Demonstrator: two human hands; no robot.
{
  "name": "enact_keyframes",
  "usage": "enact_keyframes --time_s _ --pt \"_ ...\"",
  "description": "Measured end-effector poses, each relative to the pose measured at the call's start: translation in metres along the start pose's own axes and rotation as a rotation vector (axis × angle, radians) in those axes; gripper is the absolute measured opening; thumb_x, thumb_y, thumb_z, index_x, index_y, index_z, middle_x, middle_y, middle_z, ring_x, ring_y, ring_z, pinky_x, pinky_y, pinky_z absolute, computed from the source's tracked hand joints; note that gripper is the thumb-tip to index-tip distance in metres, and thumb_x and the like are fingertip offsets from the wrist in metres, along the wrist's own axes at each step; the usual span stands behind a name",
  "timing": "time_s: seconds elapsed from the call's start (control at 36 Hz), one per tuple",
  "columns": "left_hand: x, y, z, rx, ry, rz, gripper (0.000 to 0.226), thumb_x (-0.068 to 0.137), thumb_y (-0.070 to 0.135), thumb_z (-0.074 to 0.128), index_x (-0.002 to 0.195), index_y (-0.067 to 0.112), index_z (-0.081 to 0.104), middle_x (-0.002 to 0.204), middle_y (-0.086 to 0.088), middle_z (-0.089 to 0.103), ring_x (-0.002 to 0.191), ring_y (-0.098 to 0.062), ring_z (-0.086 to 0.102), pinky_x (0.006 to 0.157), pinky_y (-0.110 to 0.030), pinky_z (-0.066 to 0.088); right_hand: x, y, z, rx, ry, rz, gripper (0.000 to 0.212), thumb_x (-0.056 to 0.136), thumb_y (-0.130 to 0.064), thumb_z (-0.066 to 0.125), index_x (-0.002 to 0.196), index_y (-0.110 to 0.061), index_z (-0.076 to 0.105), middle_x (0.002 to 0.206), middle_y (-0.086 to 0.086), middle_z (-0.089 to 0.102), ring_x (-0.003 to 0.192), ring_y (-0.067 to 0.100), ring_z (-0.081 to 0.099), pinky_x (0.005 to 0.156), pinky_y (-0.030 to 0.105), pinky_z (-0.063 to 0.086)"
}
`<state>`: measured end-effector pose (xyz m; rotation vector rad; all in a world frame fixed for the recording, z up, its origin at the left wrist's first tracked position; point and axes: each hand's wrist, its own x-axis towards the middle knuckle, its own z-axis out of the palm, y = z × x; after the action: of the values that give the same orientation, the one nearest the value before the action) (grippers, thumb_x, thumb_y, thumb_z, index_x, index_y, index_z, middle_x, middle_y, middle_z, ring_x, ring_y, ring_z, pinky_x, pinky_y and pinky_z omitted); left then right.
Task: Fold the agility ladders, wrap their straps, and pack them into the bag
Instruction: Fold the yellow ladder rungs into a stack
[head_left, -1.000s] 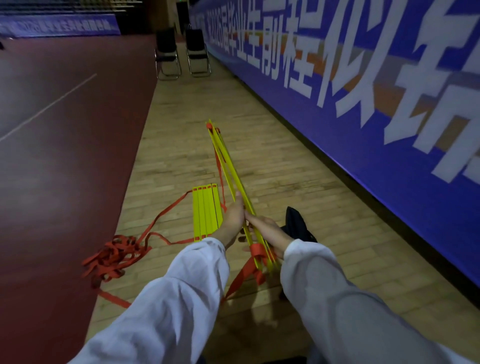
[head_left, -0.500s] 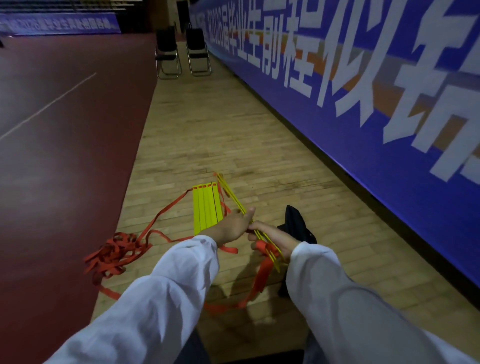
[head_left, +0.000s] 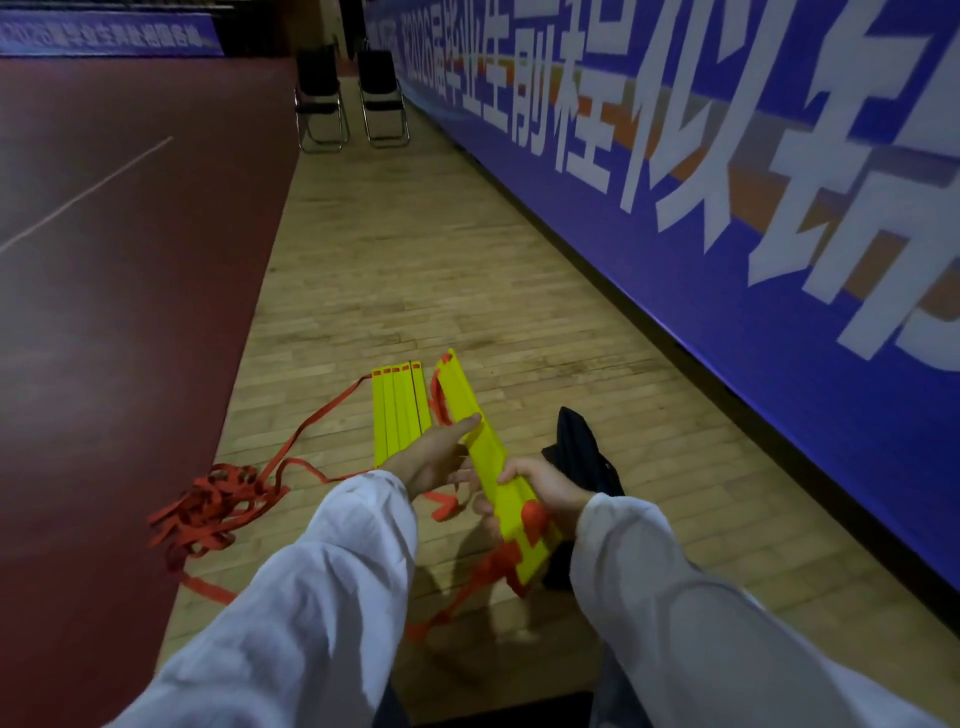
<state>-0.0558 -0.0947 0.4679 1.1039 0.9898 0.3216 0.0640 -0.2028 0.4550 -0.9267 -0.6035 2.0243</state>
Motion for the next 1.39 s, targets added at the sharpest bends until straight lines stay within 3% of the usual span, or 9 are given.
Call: enact_keyframes --time_s 0.08,0.36,0.5,0.61,0.72,0.89,0.97,1.14,1.39 --pt "0.000 0.001 -0.001 0.065 0.063 0.021 0.024 0.095 0.030 0.058 0.091 0.006 0.056 0.061 -0.006 0.061 0.040 -0.010 0.058 0.037 -0.020 0.045 -0.003 0.001 0.003 -0.229 0.169 0.107 0.035 0.086 -0.006 0.036 0.117 0.000 0.052 0.074 0.013 0.054 0.056 0.023 0.061 0.057 0.027 0.052" --pt "0.008 0.010 0.001 0.118 0.073 0.093 0.022 0.097 0.025 0.055 0.099 0.002 0.055 0.077 -0.011 0.055 0.061 -0.021 0.059 0.039 -0.026 0.051 0.012 -0.015 0.001 -0.445 0.221 0.254 0.025 0.077 -0.006 0.053 0.101 -0.012 0.054 0.079 0.010 0.061 0.071 0.023 0.066 0.079 0.037 0.053" --pt "0.008 0.019 0.008 0.132 0.126 0.130 0.019 0.096 0.026 0.055 0.085 0.010 0.057 0.076 -0.006 0.056 0.061 -0.016 0.052 0.054 -0.023 0.042 0.017 -0.034 0.019 -0.237 0.383 0.005 0.018 0.099 -0.024 0.045 0.088 -0.012 0.053 0.071 0.004 0.050 0.059 0.016 0.059 0.060 0.030 0.052" --pt "0.004 0.025 0.005 0.223 0.100 0.188 0.021 0.097 0.035 0.053 0.087 0.017 0.058 0.085 -0.004 0.059 0.076 -0.014 0.053 0.068 -0.029 0.035 0.029 -0.033 0.020 -0.321 0.570 -0.155 0.021 0.096 -0.034 0.055 0.095 -0.012 0.054 0.060 0.002 0.039 0.042 0.013 0.037 0.041 0.024 0.030" --pt "-0.004 0.023 0.007 0.050 -0.014 0.144 0.031 0.098 0.044 0.047 0.081 0.018 0.053 0.076 -0.003 0.055 0.073 -0.020 0.055 0.079 -0.043 0.051 0.034 -0.043 0.015 -0.276 0.597 -0.262 0.027 0.095 -0.034 0.055 0.076 -0.014 0.058 0.060 0.003 0.038 0.041 0.012 0.035 0.037 0.022 0.030" --pt "-0.023 0.000 0.011 0.549 -0.077 0.180 0.042 0.096 0.054 0.044 0.089 0.014 0.052 0.075 -0.004 0.053 0.056 -0.011 0.054 0.052 -0.021 0.042 0.036 -0.071 0.000 -0.011 0.568 -0.286 0.052 0.095 -0.059 0.040 0.086 -0.009 0.051 0.050 0.000 0.041 0.032 0.009 0.035 0.034 0.016 0.033" --pt "-0.036 -0.003 0.012 0.490 -0.217 0.242 0.038 0.095 0.044 0.052 0.065 0.021 0.051 0.070 0.004 0.047 0.053 -0.004 0.045 0.054 -0.018 0.036 0.026 -0.082 -0.002 0.198 0.464 -0.333 0.056 0.094 -0.064 0.035 0.081 -0.010 0.045 0.046 -0.001 0.038 0.031 0.007 0.035 0.034 0.014 0.033" --pt "-0.040 0.009 0.012 0.485 -0.118 0.555 0.023 0.079 0.019 0.078 0.074 0.015 0.055 0.064 0.001 0.044 0.056 -0.005 0.038 0.054 -0.021 0.029 0.020 -0.077 -0.022 0.313 0.459 -0.362 0.059 0.094 -0.065 0.031 0.078 -0.009 0.046 0.049 -0.001 0.040 0.031 0.008 0.035 0.034 0.015 0.033" --pt "-0.044 0.003 0.017 0.693 -0.416 0.292 0.031 0.088 0.038 0.066 0.062 0.022 0.062 0.064 0.006 0.048 0.061 -0.006 0.041 0.062 -0.024 0.031 0.016 -0.064 -0.037 0.372 0.524 -0.392 0.063 0.093 -0.068 0.028 0.080 -0.009 0.048 0.056 0.003 0.043 0.032 0.010 0.037 0.036 0.014 0.035"
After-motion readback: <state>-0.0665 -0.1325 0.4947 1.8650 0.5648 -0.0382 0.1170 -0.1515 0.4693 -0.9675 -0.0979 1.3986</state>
